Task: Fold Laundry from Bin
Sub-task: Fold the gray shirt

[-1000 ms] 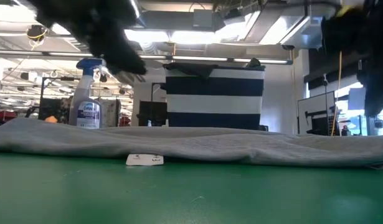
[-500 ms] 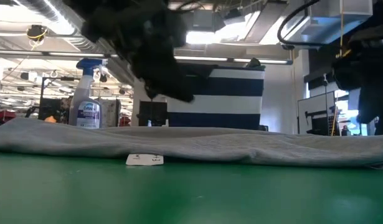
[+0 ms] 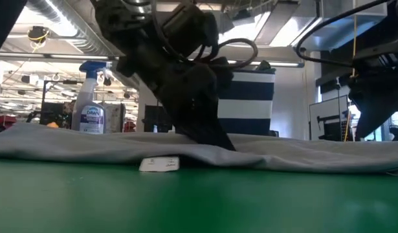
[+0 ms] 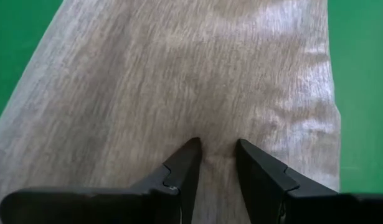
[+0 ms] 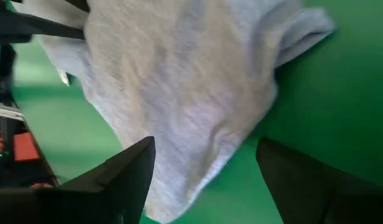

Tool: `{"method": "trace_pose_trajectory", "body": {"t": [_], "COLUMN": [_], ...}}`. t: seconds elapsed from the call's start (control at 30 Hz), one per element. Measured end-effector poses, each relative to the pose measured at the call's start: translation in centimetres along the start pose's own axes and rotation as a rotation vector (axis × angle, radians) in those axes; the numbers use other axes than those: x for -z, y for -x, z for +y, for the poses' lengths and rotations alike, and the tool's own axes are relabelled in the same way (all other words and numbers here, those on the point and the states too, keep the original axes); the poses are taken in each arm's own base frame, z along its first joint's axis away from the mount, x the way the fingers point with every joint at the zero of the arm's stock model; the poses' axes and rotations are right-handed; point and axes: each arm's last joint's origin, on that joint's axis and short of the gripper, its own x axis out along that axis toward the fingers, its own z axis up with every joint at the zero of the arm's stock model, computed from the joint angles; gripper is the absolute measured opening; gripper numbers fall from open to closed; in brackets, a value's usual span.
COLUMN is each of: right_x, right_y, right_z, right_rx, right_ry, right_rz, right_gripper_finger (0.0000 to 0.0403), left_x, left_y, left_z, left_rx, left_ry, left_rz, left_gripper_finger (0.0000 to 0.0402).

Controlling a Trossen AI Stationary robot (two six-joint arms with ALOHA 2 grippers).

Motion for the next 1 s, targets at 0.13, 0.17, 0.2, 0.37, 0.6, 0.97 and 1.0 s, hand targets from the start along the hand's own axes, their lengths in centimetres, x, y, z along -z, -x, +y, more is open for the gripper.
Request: {"method": "trace_pose_trajectory", "body": {"t": [0.13,0.17,0.2,0.37,0.6,0.97,1.0], "right_x": [0.2,0.3,0.3,0.3,0.1,-0.3,-0.2], "right_y": [-0.9,-1.2,-1.4,-2.2,-2.4,-2.5,-2.5], "right_z": [0.1,0.1,0.1,0.0,-0.1,-0.4,-0.4], "right_rx": [-0.018,-0.024,-0.029,-0.034,-0.047,-0.034,-0.031], "right_ry": [-0.019,-0.022,-0.022,-0.050,-0.004,0.023,0.027], "right_rz": [-0.018,-0.028,-0.040,-0.131,-0.210,-0.321,-0.310], "right_gripper_finger": [0.0286,0.0286,0.0286,0.0286,0.0258,0.0129,0.0121], "left_x": [0.0,-0.1,-0.1,-0.2,-0.2,-0.1,-0.1], "left_y": [-0.2,-0.3,-0.3,-0.3,-0.3,-0.3,-0.3], "left_z": [0.4,0.6,0.7,1.1,1.1,0.6,0.6], "left_rx": [-0.004,-0.006,-0.007,0.003,0.008,0.014,0.015], "left_ry": [-0.028,-0.039,-0.044,-0.035,-0.035,-0.038,-0.037], "left_rz": [-0.010,-0.013,-0.017,-0.029,-0.028,-0.027,-0.027], "left_gripper_finger": [0.0104,0.0104,0.0104,0.0104,0.0104,0.0104,0.0104]}}
